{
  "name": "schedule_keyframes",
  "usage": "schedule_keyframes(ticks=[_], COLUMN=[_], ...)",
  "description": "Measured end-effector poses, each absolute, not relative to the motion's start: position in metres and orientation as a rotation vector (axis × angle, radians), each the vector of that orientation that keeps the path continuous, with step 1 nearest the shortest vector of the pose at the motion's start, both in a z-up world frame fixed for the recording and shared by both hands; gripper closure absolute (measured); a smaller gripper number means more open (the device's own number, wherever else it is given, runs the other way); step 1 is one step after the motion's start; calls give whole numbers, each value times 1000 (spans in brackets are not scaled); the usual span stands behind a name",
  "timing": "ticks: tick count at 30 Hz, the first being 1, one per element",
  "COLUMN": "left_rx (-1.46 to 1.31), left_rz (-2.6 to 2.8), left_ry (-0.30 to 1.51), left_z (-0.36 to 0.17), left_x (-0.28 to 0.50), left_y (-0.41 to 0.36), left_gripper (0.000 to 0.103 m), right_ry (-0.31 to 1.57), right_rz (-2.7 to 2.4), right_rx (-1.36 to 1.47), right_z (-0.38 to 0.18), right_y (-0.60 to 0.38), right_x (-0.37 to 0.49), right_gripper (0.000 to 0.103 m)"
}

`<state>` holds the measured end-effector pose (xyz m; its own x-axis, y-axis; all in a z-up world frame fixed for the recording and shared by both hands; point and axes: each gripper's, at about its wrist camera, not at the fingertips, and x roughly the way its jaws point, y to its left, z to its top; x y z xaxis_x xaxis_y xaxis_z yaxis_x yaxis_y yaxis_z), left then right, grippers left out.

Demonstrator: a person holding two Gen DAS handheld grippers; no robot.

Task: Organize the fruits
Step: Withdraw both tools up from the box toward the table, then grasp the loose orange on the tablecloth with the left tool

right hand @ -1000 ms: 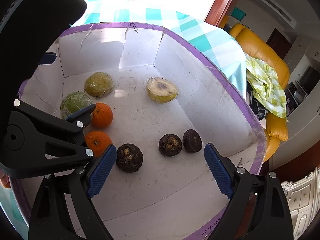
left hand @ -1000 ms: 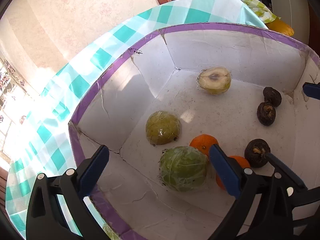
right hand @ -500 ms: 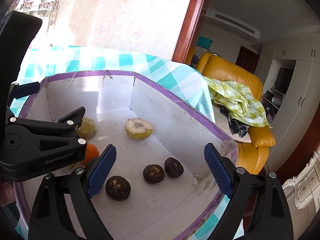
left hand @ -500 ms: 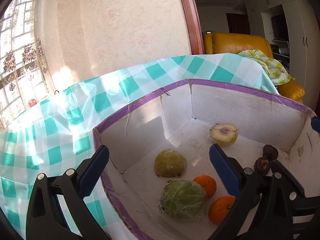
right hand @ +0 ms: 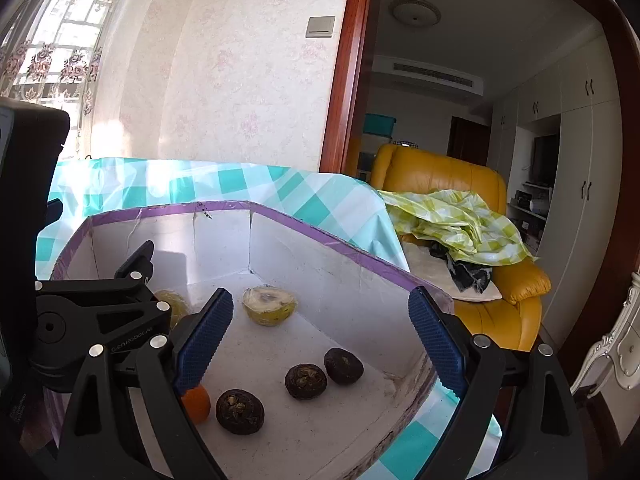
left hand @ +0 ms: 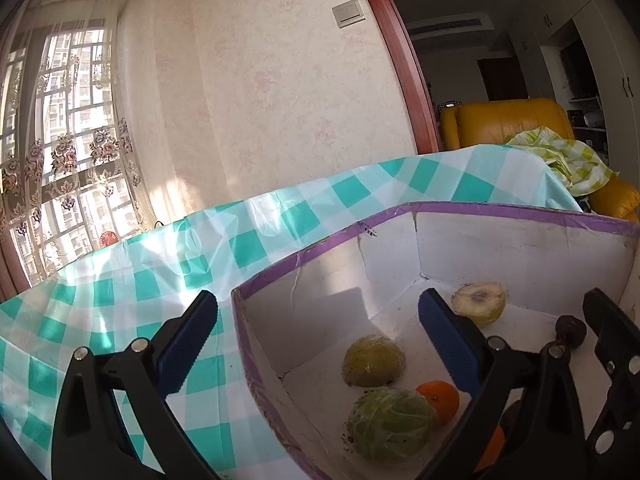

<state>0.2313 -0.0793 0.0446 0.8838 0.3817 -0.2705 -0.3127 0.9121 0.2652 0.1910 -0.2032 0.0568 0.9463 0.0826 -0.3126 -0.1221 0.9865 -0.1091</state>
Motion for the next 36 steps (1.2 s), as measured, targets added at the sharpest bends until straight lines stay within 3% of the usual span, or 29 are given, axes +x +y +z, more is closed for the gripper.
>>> schedule_keyframes(ticks=[7, 14, 25, 31, 36], left_rx=[191, 112, -52, -145, -194], left_rz=[353, 350, 283, 249, 242], left_ry=[163, 137, 310, 390, 495], left_z=[53, 60, 51, 45, 34], left_x=[198, 155, 104, 72, 50], left_y=[-82, -64, -40, -23, -13], left_gripper=[2, 2, 2, 17, 20], right_ry=[282, 213, 162, 86, 84], right_rz=[161, 139, 150, 239, 365], right_rx=[-12, 24, 22, -21, -45], right_z=[51, 48, 51, 61, 63], right_y=[-218, -224, -227, -214, -200], right_x=[184, 169, 144, 112, 91], right_gripper=[16, 16, 16, 16, 16])
